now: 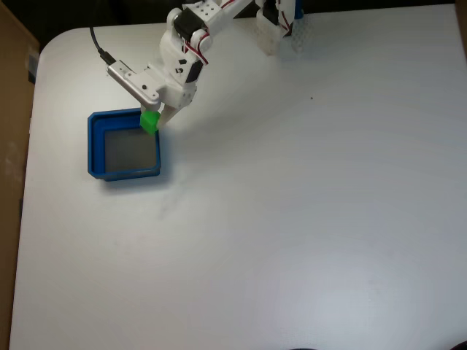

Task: Pick up green cube and drop it in the blue box

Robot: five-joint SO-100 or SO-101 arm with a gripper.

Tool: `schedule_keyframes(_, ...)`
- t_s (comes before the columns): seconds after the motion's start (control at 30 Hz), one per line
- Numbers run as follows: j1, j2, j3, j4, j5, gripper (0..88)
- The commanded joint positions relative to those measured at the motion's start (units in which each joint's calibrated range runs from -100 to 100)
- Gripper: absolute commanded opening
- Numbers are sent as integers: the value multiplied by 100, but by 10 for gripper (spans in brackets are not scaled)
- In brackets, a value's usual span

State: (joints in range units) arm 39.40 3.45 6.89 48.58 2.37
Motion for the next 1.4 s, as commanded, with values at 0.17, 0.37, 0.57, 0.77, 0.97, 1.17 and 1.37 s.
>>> schedule_keyframes(0.17, 222, 954, -1015, -1533, 20, 29)
schedule_keyframes(0.37, 243, 1497, -1213, -2200, 59, 29)
schedule_keyframes(0.57, 243, 1506, -1213, -2200, 29, 29)
schedule_keyframes(0.77, 424, 1740, -1204, -2200, 24, 30)
schedule_keyframes(0.97, 453, 1748, -1177, -2200, 20, 34)
schedule_keyframes(1.17, 453, 1748, -1150, -2200, 20, 37)
schedule_keyframes(1.37, 453, 1748, -1150, -2192, 20, 38)
